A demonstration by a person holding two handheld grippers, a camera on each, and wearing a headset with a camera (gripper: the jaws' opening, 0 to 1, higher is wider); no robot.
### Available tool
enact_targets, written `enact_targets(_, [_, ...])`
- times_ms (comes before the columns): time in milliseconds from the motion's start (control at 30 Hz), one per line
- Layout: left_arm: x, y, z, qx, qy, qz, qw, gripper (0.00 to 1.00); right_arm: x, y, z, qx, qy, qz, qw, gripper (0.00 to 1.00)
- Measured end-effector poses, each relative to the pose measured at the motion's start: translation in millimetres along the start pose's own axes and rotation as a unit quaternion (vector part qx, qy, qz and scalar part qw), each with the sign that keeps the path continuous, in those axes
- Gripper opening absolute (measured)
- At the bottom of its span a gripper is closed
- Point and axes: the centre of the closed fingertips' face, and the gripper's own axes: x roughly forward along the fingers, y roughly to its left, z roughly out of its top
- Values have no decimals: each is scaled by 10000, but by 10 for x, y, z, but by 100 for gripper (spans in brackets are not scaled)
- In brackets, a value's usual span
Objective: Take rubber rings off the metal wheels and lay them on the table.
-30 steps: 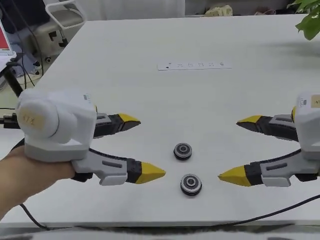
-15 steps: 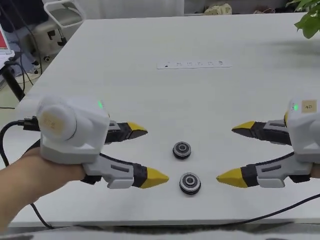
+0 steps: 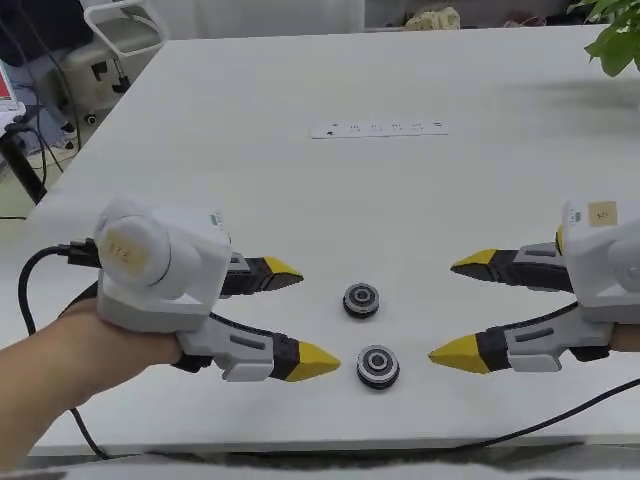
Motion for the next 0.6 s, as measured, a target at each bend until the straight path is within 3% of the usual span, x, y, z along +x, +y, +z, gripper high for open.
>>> enact_targets(600, [96, 20, -81, 0, 157, -145, 9998, 53, 114, 35, -115, -146, 202, 287, 9993, 60])
